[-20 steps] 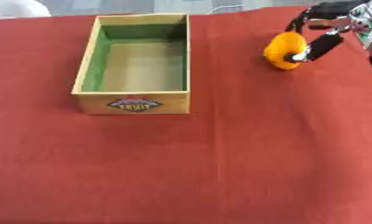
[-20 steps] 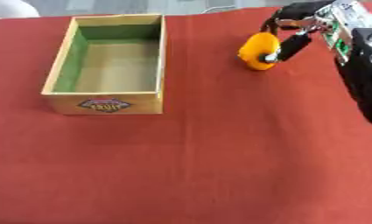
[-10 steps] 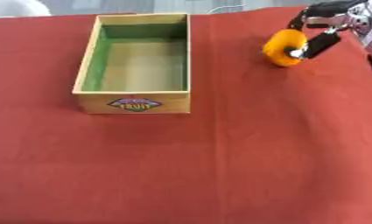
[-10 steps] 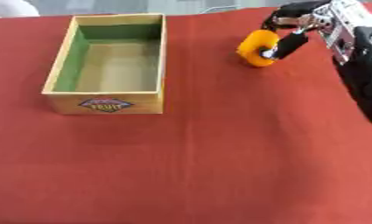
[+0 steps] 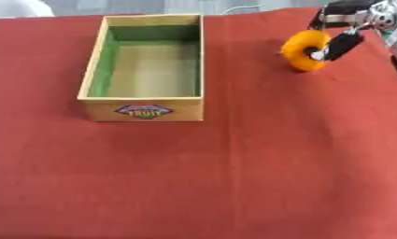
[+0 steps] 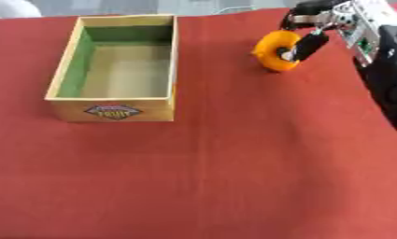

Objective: Pick up objects on the table and place them in the box.

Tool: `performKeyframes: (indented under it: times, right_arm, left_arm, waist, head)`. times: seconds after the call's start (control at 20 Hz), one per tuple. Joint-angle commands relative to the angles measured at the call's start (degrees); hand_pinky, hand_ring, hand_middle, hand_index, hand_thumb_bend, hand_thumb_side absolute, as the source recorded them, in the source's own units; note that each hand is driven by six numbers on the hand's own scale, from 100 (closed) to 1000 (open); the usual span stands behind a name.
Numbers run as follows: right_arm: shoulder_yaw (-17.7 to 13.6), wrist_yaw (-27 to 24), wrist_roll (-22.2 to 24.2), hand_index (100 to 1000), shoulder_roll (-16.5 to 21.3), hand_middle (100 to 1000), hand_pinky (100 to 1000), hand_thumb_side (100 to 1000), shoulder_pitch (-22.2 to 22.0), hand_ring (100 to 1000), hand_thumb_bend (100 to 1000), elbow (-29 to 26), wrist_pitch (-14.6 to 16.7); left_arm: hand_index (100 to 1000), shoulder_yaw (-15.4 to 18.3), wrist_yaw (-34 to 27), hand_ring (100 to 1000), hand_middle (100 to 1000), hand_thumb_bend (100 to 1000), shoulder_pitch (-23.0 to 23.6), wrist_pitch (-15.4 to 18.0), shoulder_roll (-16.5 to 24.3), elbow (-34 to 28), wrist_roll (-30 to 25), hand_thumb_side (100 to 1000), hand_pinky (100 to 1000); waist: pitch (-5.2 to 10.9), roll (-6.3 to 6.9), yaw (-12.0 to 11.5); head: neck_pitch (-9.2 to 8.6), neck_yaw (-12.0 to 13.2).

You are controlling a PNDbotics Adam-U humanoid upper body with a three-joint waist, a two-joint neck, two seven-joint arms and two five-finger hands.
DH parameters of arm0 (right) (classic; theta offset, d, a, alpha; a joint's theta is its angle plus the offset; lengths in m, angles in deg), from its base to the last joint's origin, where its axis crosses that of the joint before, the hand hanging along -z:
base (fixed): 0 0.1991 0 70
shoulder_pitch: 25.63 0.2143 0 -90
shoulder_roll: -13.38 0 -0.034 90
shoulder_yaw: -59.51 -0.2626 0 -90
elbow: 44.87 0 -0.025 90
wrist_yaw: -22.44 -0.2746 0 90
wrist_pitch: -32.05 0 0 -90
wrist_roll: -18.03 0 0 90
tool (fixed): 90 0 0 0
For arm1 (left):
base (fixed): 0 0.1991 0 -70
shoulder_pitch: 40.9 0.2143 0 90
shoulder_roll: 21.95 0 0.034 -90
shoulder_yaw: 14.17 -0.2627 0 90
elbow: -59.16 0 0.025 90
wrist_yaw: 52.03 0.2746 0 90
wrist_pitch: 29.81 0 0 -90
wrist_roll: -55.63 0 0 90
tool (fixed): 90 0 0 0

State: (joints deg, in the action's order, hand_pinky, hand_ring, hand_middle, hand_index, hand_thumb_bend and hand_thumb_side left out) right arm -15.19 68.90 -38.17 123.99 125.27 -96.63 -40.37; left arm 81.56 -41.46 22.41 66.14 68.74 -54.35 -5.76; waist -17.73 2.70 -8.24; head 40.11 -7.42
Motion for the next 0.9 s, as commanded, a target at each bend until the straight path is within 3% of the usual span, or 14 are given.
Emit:
performKeyframes:
  times: [0.05,0.55,0.9]
  right_arm:
    - [-0.3,-2.0,-1.9,525,2.2,438,783,201,1.2,761,100,-3.0,-1.2]
    - [-0.3,-5.6,-6.8,482,0.9,396,753,124,4.4,714,100,-10.9,-5.6]
    - [0.6,-6.2,-8.5,482,-4.6,392,758,169,9.6,714,100,-13.8,-8.0]
  left_arm:
    - [852,0.6,0.3,650,716,143,-0.7,0.1,1.3,-1.1,-0.2,937,610]
    - [852,0.5,0.4,650,717,145,-0.6,0.2,1.3,-1.1,-0.3,937,611]
    - [852,0.2,0.3,651,717,145,-0.9,0.3,1.1,-1.1,-0.6,936,611]
  waist:
    - [1.49,-0.21,0.0]
    - [2.24,-0.52,0.1]
    - [2.58,-0.64,-0.3]
  head:
    - [-0.50,0.1]
    - [-0.22,-0.1]
    - [0.02,-0.9]
